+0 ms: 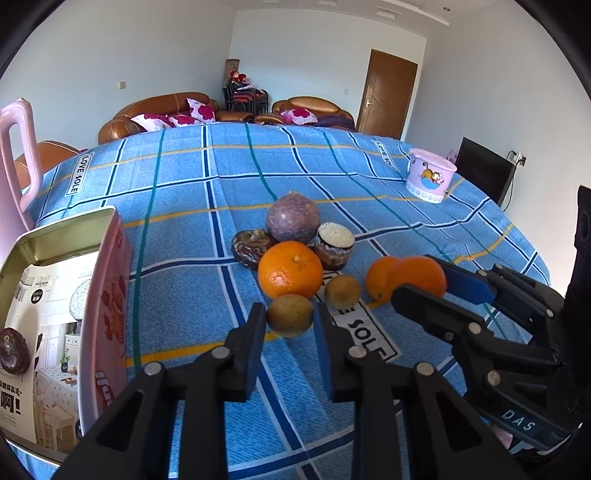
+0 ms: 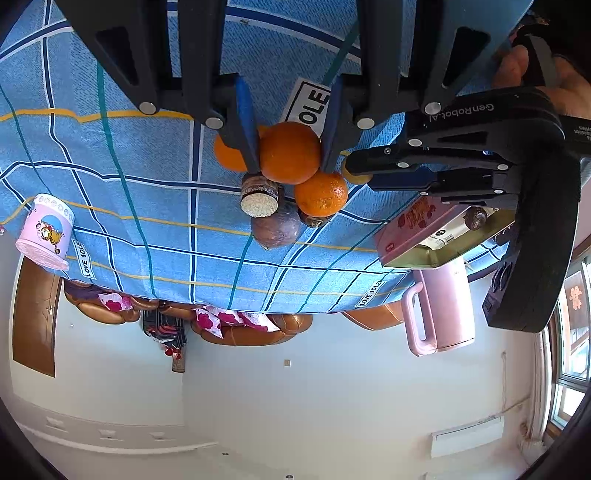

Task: Organize fruits
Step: 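Grasp an orange with the right gripper while the left grasps a brown kiwi, then lift the kiwi with the left gripper toward the tin while the right carries the orange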

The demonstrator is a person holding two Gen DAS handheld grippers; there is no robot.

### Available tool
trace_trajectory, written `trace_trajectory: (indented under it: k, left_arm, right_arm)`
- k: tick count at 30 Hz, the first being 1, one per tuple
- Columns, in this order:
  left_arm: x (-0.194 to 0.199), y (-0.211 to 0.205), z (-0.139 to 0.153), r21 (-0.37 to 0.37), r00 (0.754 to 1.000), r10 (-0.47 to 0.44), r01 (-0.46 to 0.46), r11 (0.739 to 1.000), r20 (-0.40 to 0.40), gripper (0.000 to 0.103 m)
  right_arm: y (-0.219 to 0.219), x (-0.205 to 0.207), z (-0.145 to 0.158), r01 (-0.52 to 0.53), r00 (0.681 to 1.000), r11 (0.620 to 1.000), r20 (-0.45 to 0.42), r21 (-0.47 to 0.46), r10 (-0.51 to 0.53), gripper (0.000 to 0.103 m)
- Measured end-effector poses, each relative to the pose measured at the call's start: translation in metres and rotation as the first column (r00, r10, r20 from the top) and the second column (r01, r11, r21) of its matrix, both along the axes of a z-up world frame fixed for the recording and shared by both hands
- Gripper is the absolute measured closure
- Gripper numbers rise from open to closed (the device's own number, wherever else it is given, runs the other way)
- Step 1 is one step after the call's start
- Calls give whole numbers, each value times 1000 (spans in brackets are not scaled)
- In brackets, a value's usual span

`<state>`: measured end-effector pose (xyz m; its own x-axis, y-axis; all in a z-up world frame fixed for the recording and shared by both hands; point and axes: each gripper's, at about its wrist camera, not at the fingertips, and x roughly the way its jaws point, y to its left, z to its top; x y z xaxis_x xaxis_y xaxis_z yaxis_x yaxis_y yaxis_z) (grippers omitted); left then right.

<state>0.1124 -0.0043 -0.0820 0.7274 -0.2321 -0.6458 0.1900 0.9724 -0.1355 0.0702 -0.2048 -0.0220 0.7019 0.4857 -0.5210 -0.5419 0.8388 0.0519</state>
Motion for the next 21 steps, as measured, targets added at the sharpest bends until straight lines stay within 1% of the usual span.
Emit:
trace_trajectory:
  k: [5, 21]
  left_arm:
    - [-8, 2, 6, -6, 998, 18, -17, 1000, 59, 75]
    - [-21, 9, 13, -5, 985, 80, -80, 997, 153, 75]
  right_arm:
    - [0, -3, 1, -1, 1000, 1000, 24, -2, 1, 68]
    - [-4, -17, 6, -6, 994, 1000, 112, 16, 4, 68]
